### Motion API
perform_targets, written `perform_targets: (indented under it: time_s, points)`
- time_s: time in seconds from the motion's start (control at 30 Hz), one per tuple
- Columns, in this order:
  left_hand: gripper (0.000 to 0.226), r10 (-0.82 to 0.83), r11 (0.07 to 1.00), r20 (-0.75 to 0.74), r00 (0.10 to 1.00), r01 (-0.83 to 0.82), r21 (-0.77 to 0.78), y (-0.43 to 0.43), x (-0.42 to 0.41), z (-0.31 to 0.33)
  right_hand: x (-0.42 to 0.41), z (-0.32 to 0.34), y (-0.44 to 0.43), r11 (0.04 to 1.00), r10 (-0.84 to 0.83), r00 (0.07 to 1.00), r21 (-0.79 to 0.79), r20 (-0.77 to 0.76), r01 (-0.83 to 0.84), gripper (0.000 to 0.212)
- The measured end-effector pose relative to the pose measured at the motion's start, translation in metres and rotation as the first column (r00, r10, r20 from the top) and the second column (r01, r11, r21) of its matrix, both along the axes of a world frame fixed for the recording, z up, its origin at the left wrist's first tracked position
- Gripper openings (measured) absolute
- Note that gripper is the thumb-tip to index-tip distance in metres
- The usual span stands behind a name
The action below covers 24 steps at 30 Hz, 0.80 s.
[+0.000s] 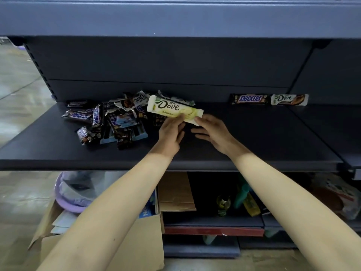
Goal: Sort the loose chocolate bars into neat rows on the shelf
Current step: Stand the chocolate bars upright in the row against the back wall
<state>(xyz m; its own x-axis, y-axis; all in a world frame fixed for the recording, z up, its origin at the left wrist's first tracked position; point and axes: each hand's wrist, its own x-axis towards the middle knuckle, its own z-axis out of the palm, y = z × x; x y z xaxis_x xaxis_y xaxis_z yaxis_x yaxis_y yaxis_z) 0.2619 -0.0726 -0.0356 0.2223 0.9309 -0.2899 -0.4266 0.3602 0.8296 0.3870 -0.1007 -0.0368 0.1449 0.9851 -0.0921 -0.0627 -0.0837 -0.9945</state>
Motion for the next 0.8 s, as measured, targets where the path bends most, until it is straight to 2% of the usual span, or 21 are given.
perform_targets:
  time_s: [0.17, 0.33, 0.43, 0.47, 0.53, 0.6, 0.63, 0.73, 0.8]
  points:
    - [0.011, -0.024, 0.990, -0.205, 0.978, 0.052, 0.134, -0.003, 0.003, 0.005, 0.003, 0.001, 0.001, 0.992, -0.096, 0.994, 0.086, 0.058, 0.091, 0.024]
    - [0.065, 0.144, 0.983, -0.190, 0.971, -0.118, 0.139, 0.006, -0.009, 0.001, 0.026, 0.004, 0.001, 0.981, -0.176, 0.956, 0.125, 0.236, 0.150, 0.025]
    - [0.077, 0.222, 0.937, -0.297, 0.929, -0.120, 0.328, 0.013, -0.019, -0.003, 0.043, 0.007, -0.002, 0.984, -0.165, 0.922, 0.120, 0.351, 0.130, 0.023]
    - [0.080, 0.261, 0.892, -0.400, 0.879, -0.062, 0.447, 0.016, -0.021, -0.004, 0.047, 0.008, -0.003, 0.986, -0.159, 0.912, 0.115, 0.378, 0.124, 0.022]
    - [0.084, 0.407, 0.735, -0.631, 0.660, 0.172, 0.655, 0.021, -0.022, -0.003, 0.056, 0.010, -0.005, 0.987, -0.156, 0.903, 0.104, 0.399, 0.125, 0.019]
    - [0.083, 0.555, 0.586, -0.715, 0.425, 0.410, 0.699, 0.022, -0.017, 0.000, 0.066, 0.011, -0.007, 0.986, -0.164, 0.909, 0.090, 0.383, 0.140, 0.018]
    - [0.083, 0.596, 0.530, -0.719, 0.356, 0.498, 0.686, 0.023, -0.011, 0.001, 0.071, 0.012, -0.009, 0.985, -0.169, 0.915, 0.082, 0.367, 0.149, 0.019]
    - [0.079, 0.660, 0.423, -0.707, 0.253, 0.653, 0.628, 0.024, 0.015, 0.006, 0.091, 0.014, -0.017, 0.982, -0.190, 0.934, 0.063, 0.302, 0.180, 0.020]
    - [0.074, 0.649, 0.427, -0.718, 0.250, 0.661, 0.616, 0.027, 0.035, 0.007, 0.110, 0.015, -0.023, 0.979, -0.205, 0.939, 0.057, 0.276, 0.197, 0.020]
